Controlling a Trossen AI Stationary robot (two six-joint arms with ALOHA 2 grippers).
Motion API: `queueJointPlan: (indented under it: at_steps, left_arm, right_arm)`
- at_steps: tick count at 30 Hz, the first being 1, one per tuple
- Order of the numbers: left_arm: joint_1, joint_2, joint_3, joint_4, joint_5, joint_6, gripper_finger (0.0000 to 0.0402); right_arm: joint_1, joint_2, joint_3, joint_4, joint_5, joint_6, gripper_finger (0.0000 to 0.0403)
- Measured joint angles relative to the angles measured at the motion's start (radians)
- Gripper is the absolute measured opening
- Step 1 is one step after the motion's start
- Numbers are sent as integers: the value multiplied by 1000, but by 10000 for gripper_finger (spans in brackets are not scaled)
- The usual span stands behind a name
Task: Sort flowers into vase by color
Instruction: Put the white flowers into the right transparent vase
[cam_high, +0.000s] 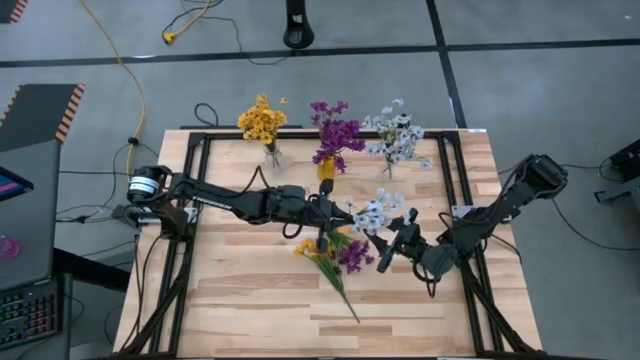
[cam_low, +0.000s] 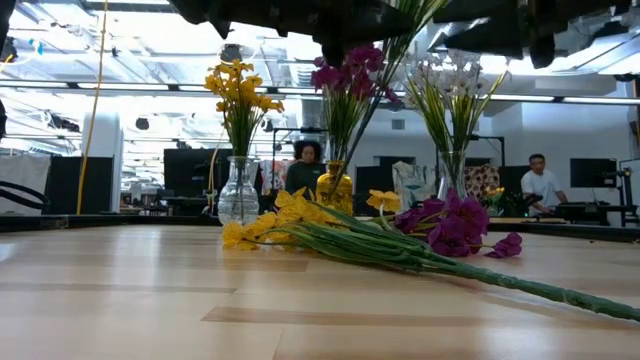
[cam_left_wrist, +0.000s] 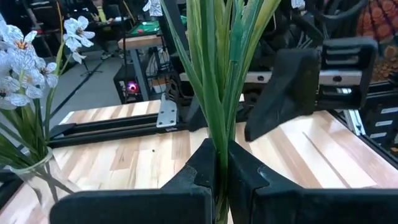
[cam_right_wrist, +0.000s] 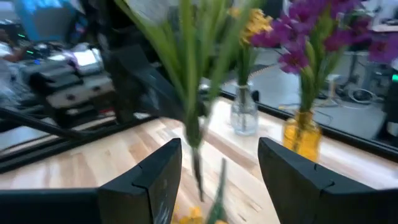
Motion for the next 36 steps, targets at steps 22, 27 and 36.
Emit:
queueJointPlan:
  at_steps: [22,27,36]
  left_arm:
    - [-3,0,0,7,0,5,2]
    - [-3,0,0,7,-3,10,2]
    - [-3,0,0,42,-117,10,2]
  right_arm:
    - [-108,0,0,218,-202,-264,240]
    - [-133,0,0,228,-203,-262,240]
    - [-178,-1,0,265,-256,-262,240]
